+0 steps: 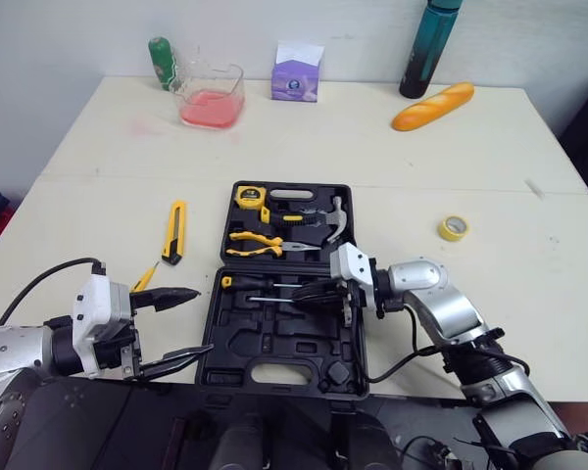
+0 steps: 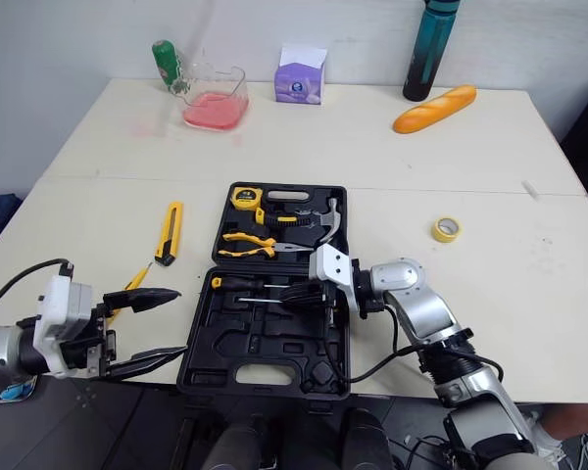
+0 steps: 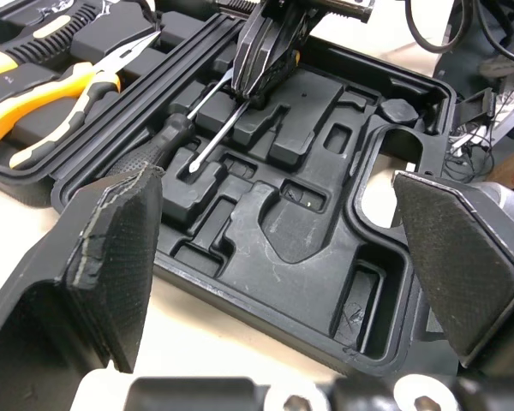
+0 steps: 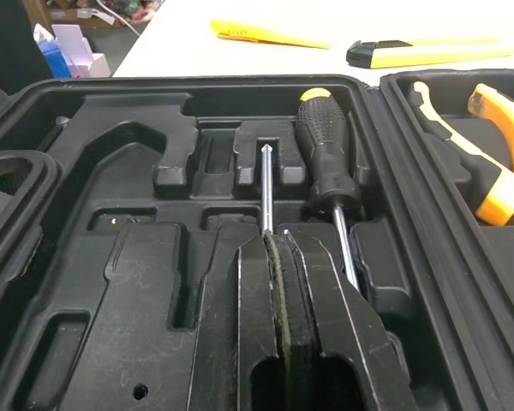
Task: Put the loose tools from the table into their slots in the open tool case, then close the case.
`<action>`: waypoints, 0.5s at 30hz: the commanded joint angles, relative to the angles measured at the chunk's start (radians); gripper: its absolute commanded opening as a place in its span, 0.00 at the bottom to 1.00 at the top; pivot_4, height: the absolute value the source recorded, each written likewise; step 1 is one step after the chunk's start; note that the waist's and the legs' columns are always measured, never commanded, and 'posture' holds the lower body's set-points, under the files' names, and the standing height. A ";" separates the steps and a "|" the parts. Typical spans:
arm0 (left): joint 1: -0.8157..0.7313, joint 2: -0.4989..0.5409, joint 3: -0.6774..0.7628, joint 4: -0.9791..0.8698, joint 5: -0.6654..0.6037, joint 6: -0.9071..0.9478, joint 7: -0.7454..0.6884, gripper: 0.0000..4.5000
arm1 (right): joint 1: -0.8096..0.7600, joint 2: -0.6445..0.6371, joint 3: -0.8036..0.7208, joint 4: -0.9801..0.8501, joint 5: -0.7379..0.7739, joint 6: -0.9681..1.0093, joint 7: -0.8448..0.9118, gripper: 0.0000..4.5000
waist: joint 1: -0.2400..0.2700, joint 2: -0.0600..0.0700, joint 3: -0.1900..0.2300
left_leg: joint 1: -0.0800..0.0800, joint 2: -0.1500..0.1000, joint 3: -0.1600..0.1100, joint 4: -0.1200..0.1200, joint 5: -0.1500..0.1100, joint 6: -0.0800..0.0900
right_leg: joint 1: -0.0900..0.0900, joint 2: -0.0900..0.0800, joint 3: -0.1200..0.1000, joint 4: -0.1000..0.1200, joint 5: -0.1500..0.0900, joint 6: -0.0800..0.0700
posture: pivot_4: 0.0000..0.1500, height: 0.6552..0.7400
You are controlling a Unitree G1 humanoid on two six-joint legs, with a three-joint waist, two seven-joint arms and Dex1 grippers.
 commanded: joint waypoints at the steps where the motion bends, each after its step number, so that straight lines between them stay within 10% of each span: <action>1: 0.014 0.001 0.040 -0.031 -0.006 -0.003 0.009 1.00 | 0.020 0.000 0.022 0.043 -0.039 -0.023 -0.002 0.01 | -0.001 0.000 0.000 | 0.001 0.000 0.000 0.000 0.000 0.000 | 0.000 0.000 0.000 0.000 0.000 0.000 | 1.00 1.00; 15: 0.039 0.002 0.052 -0.033 0.007 -0.012 0.011 1.00 | 0.021 -0.049 0.128 0.093 -0.167 0.067 -0.024 0.01 | -0.002 -0.008 -0.012 | 0.005 0.002 0.000 0.000 0.000 -0.003 | 0.002 0.001 0.001 0.004 -0.002 -0.004 | 1.00 1.00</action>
